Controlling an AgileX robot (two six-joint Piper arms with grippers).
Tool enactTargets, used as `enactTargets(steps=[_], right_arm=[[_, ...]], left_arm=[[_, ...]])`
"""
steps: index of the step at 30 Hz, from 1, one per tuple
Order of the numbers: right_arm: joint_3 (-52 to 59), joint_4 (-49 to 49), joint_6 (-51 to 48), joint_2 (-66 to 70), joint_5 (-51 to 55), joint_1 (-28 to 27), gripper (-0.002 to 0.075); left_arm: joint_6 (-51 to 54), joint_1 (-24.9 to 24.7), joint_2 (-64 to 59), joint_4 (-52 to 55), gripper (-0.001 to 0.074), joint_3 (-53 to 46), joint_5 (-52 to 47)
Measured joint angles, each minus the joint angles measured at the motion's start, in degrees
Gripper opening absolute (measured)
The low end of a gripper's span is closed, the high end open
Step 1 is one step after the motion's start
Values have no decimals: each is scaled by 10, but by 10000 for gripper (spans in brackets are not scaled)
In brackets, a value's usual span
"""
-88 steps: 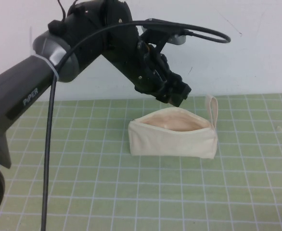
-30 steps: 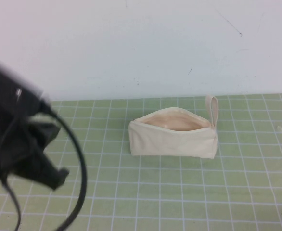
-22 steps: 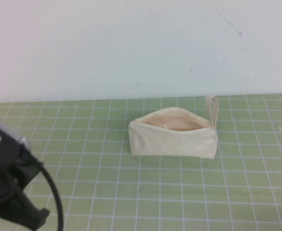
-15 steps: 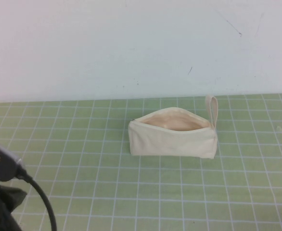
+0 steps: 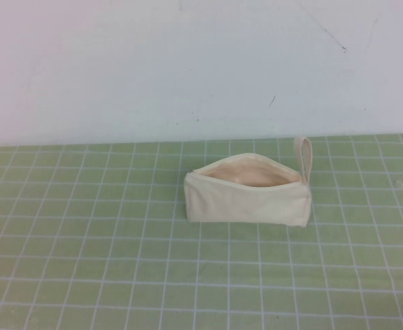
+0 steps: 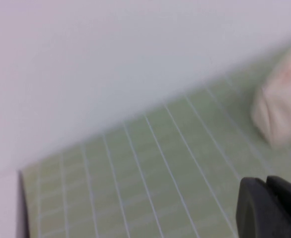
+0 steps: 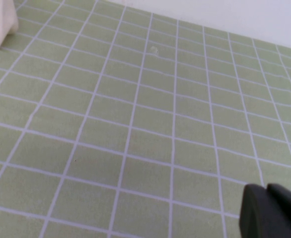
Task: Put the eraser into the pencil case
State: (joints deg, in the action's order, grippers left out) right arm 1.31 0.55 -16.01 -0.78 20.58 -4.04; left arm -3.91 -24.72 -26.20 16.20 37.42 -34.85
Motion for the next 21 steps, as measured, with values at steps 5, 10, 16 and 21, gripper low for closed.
enactTargets(steps=[5,10,16,21], right_arm=[[0,0,0,0,0,0,-1],[0,0,0,0,0,0,-1],[0,0,0,0,0,0,-1],[0,0,0,0,0,0,-1]], left_arm=[[-84,84,105,0,-1,-71,85],[-166,150,176,0,-1,-184,166],[-193,172,193,-4,-1,-302,210],[-207,172,193,-26,-1,-380,260]])
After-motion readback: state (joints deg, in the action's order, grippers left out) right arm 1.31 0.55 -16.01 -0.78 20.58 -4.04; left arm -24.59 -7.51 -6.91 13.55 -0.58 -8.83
